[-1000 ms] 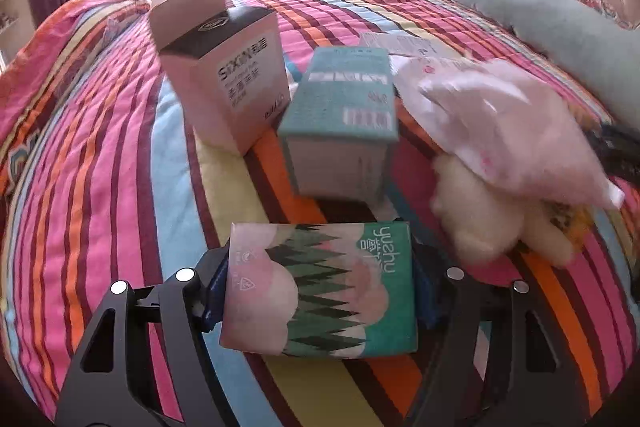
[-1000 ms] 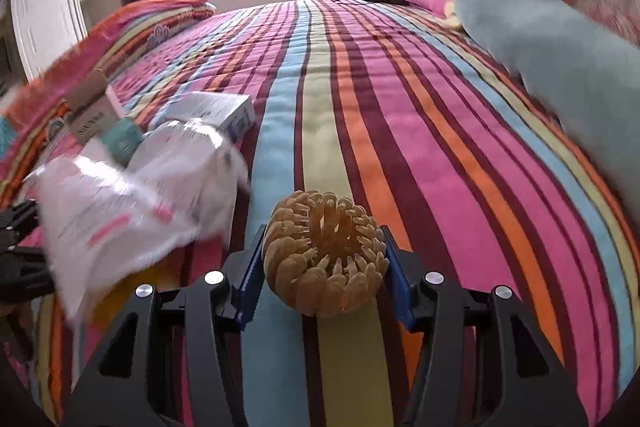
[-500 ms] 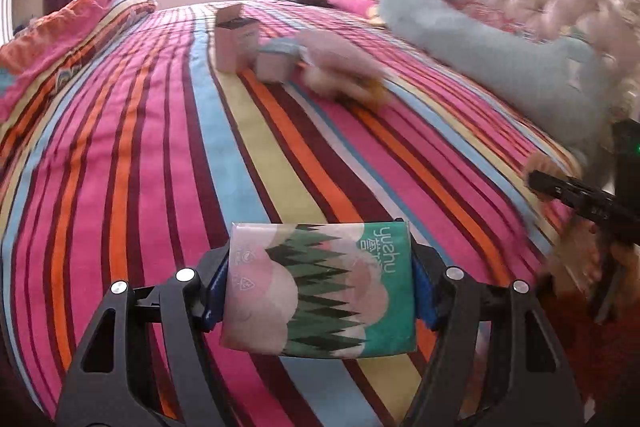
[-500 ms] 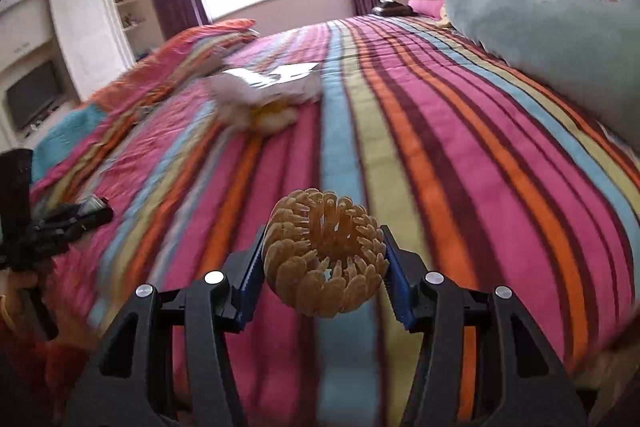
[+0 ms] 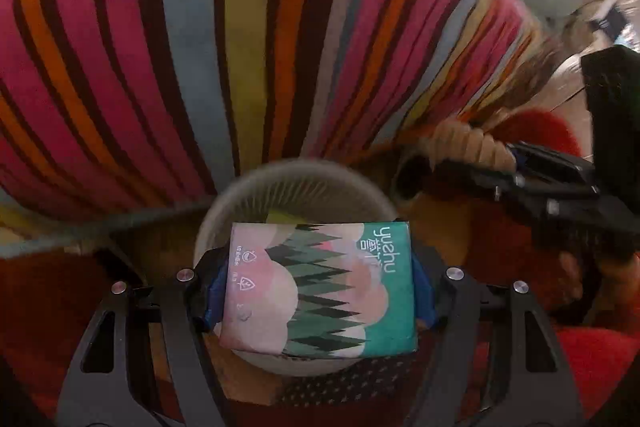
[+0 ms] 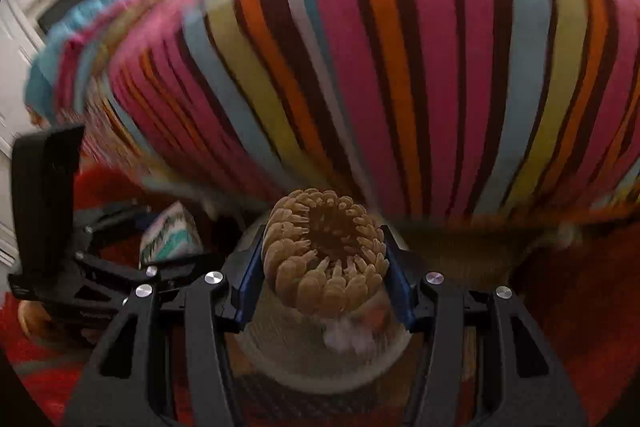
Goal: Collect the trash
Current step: 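Carry tissue pack and wicker bun to the wastebasket and open both tools to drop them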
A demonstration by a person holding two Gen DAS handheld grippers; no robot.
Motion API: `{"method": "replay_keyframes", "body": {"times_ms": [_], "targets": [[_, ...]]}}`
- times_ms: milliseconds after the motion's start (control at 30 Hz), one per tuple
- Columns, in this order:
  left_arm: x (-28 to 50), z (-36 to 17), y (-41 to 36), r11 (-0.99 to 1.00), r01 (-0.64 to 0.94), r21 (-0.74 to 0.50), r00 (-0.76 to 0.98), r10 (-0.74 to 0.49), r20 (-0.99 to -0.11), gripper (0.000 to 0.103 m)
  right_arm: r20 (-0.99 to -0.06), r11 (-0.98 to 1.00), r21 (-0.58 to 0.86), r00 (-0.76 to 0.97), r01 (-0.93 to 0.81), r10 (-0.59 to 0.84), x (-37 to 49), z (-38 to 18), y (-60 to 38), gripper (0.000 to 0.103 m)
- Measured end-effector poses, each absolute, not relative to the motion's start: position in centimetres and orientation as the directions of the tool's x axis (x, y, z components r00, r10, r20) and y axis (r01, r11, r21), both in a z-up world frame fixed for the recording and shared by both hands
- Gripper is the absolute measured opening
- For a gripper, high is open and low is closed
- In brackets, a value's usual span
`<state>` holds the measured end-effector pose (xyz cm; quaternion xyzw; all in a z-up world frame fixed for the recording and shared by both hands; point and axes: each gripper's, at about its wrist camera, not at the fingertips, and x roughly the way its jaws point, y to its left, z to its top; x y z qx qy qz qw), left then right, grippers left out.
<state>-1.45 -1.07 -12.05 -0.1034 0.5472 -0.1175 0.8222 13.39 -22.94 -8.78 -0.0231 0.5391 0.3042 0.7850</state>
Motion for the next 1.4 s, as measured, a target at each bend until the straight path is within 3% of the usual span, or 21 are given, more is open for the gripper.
{"method": "replay_keyframes", "body": {"times_ms": [133,267,633,700,767,867,1267,1400], "targets": [[-1.4,-16.9,-2.3,0.967,0.061,-0.249,0.279,-0.256,-0.926,0.069,-0.923,0.826,0.295,0.079,-0.48,0.376,13.3,-13.6,-22.0,0.051],[-1.7,-19.3,-2.5,0.967,0.047,-0.249,0.187,-0.254,-0.949,0.069,-0.933,0.833,0.278,0.072,-0.478,0.353,13.0,-14.3,-22.2,0.051],[-1.0,-20.4,-2.7,0.978,0.018,-0.206,0.139,-0.206,-0.968,0.072,-0.956,0.828,0.224,0.05,-0.513,0.29,12.3,-15.6,-21.7,0.054],[-0.9,-20.8,-2.5,0.984,0.003,-0.181,0.123,-0.18,-0.976,0.079,-0.959,0.835,0.218,0.047,-0.505,0.279,12.4,-15.9,-21.8,0.069],[-0.9,-21.0,-2.1,0.984,-0.018,-0.178,0.117,-0.174,-0.978,0.08,-0.96,0.844,0.214,0.052,-0.492,0.274,12.6,-16.0,-22.0,0.073],[-0.8,-21.1,-1.4,0.978,-0.043,-0.204,0.12,-0.198,-0.973,0.09,-0.961,0.859,0.212,0.061,-0.466,0.27,12.9,-16.1,-22.6,0.073],[-0.8,-20.8,-1.4,0.975,-0.043,-0.218,0.13,-0.211,-0.969,0.091,-0.959,0.872,0.201,0.092,-0.447,0.268,13.0,-15.4,-23.1,0.073],[-1.2,-18.2,-1.1,0.973,-0.029,-0.227,0.226,-0.215,-0.95,0.091,-0.928,0.858,0.182,0.204,-0.48,0.311,12.5,-11.3,-23.6,0.073]]}}
